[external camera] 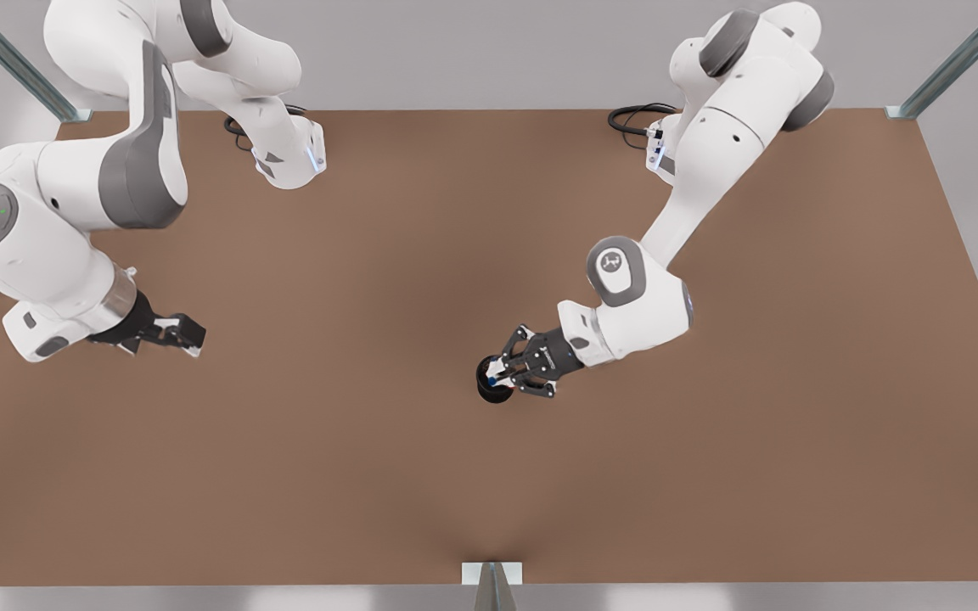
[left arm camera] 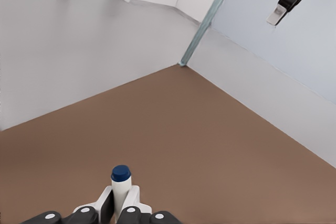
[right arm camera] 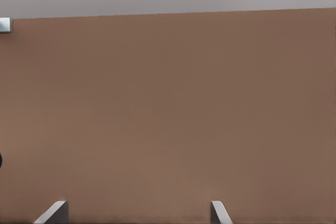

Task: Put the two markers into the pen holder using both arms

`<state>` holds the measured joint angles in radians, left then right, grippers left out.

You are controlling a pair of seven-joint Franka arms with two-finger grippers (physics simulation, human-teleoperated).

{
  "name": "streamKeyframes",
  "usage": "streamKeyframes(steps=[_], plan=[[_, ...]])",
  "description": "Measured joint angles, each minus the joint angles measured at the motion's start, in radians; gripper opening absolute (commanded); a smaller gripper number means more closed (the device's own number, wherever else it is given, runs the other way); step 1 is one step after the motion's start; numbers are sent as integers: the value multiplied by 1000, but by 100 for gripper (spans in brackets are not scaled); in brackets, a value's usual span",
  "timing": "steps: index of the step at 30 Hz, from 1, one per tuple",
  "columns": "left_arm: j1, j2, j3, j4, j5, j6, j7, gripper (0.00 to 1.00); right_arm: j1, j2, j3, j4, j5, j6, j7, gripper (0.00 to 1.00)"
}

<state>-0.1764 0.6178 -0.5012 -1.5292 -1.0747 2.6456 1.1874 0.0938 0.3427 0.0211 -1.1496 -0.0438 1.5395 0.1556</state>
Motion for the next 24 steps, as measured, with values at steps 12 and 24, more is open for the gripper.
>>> streamKeyframes(steps=[12, 24], plan=[[-61, 68, 1, -41, -165, 168, 471, 21, -25, -1, -2, -1, -1, -31, -71, 100], [-89, 32, -3, -99, -248, 215, 717, 21, -25, -1, -3, -1, -1, -36, -109, 100]])
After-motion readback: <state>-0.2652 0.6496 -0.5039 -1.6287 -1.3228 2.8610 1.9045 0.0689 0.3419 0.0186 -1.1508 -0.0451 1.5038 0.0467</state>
